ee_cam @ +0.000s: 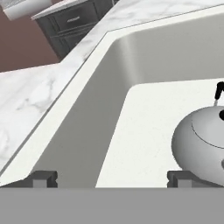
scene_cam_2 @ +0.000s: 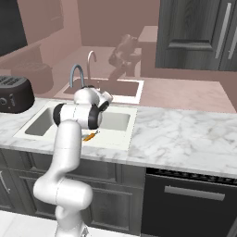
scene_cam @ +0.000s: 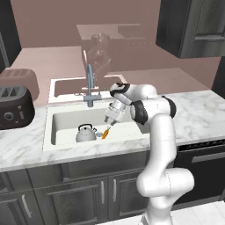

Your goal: Open the cabinet, pick the kettle from the cabinet, and place it in the sink.

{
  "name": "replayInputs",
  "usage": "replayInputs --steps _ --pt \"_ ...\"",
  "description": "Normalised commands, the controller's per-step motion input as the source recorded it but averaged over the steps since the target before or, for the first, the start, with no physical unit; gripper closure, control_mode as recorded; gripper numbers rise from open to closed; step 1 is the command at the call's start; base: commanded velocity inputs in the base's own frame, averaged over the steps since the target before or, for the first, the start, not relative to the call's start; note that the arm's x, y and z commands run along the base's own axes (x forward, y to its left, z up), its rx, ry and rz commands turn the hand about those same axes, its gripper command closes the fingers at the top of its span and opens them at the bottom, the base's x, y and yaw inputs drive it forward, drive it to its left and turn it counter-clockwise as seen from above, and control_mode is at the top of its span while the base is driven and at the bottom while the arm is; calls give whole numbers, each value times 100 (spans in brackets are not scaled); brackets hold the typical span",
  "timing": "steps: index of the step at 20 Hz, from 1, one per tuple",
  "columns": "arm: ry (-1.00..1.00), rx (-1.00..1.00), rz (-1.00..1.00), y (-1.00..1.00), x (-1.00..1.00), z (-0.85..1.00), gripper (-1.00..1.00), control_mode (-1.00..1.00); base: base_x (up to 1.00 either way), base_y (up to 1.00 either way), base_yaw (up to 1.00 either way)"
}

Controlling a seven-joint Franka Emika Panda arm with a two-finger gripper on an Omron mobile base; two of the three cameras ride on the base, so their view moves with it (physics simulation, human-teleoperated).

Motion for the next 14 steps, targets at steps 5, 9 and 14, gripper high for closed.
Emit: replayInputs --steps 5,9,14 --pt "0 -1 0 -13 -21 38 -100 -100 0 0 0" --pt "1 -10 0 -11 -23 46 -100 -100 0 0 0" --pt "2 -16 0 -8 -28 35 -100 -100 0 0 0"
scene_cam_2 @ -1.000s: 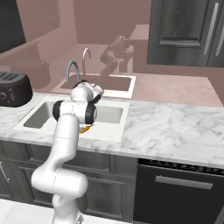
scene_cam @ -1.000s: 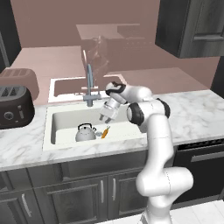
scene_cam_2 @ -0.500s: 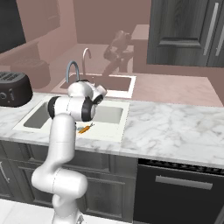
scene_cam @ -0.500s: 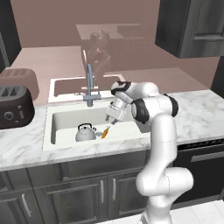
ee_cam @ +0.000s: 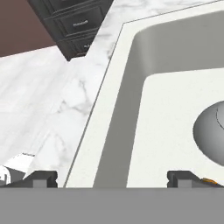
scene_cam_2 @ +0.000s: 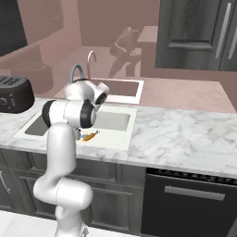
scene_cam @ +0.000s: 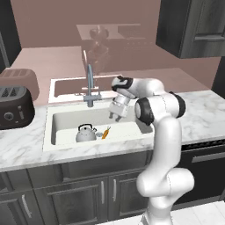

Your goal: Open the cabinet, pick the kettle from the cabinet, and place it in the sink.

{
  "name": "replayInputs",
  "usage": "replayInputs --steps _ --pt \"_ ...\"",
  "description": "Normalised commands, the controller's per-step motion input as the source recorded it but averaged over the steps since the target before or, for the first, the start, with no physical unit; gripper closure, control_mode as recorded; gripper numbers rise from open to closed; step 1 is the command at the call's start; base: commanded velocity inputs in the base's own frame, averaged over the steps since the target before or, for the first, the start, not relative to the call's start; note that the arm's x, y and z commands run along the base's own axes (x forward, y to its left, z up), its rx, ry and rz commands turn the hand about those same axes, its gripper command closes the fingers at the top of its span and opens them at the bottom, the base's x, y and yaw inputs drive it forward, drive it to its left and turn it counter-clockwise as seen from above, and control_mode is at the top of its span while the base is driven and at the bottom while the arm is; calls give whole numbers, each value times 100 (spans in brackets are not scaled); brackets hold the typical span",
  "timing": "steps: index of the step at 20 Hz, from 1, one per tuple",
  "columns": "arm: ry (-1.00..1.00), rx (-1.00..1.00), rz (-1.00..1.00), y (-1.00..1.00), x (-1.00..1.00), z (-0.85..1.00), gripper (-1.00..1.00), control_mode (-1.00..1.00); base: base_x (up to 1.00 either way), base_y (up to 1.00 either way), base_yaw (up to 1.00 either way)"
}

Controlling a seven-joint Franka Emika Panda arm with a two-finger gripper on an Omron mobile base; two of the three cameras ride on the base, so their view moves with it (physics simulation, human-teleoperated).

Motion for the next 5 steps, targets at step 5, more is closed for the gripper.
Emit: replayInputs --steps 5 --pt "3 -13 -7 -11 -38 22 -100 -100 0 0 0"
